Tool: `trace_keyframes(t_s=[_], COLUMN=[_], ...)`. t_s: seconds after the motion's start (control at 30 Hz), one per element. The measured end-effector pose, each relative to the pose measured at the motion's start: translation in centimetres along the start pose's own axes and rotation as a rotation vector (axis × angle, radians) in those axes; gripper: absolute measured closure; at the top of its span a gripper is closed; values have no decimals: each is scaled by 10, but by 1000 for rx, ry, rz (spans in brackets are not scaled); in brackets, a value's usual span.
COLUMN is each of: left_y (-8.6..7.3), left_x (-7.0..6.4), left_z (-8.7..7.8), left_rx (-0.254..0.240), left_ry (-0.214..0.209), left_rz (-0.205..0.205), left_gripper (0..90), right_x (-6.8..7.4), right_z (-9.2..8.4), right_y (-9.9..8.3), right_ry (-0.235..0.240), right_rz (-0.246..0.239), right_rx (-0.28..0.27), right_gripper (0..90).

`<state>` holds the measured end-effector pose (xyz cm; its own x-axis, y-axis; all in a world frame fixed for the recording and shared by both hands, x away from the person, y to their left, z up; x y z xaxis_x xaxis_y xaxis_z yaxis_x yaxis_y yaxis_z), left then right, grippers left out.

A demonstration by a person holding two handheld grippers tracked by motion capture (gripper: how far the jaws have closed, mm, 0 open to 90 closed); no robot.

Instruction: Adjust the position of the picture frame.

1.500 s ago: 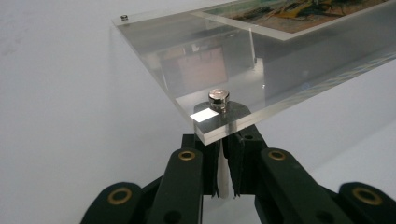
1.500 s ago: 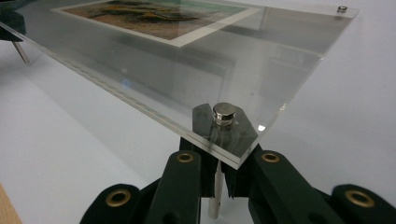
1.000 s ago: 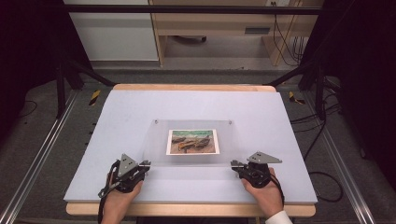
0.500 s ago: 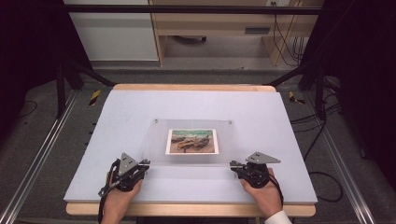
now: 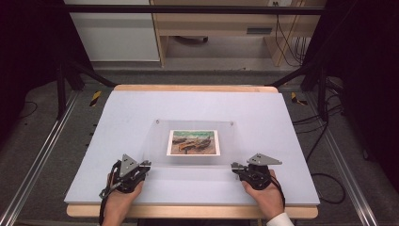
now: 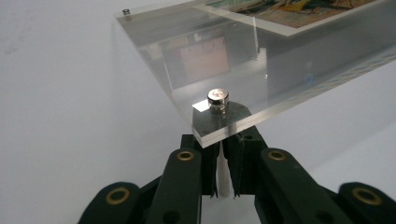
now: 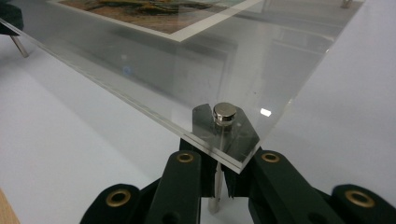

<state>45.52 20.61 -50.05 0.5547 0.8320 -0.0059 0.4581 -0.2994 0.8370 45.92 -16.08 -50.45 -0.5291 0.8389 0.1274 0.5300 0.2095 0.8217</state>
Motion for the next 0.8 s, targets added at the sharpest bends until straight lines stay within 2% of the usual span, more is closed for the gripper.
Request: trace_keyframes(t_s=[0.17,0.27,0.53,0.67,0.8], left_y=[0,0,0,-2,-2], left_x=[0,1,2,-3,-5], left_z=[0,0,-5,-8,-11], left_rx=[-1,0,-8,2,9], left_ry=[4,8,-8,-22,-32], left_rz=[2,0,-14,-9,-6], left_gripper=[815,781,663,562,472], right_x=[0,0,0,0,-1], right_z=[0,0,-5,-14,-24], right_y=[0,0,0,-4,-7], right_ry=[0,3,-5,-7,-21], right_rz=[3,3,2,7,0], right_rx=[1,3,0,15,17], right_gripper=[846,821,575,438,343])
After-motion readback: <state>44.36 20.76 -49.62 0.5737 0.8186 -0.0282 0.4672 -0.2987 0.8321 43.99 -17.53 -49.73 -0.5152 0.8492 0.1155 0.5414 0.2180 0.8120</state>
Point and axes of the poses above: each handheld gripper's, and its own axes: z roughly forward along the jaws, y roughly out of its top, x roughly to its left, the point moved 5 cm from there along z, roughly forward along the jaws, and after that the axes turned 4 degrees about -y, right-handed, at the moved point
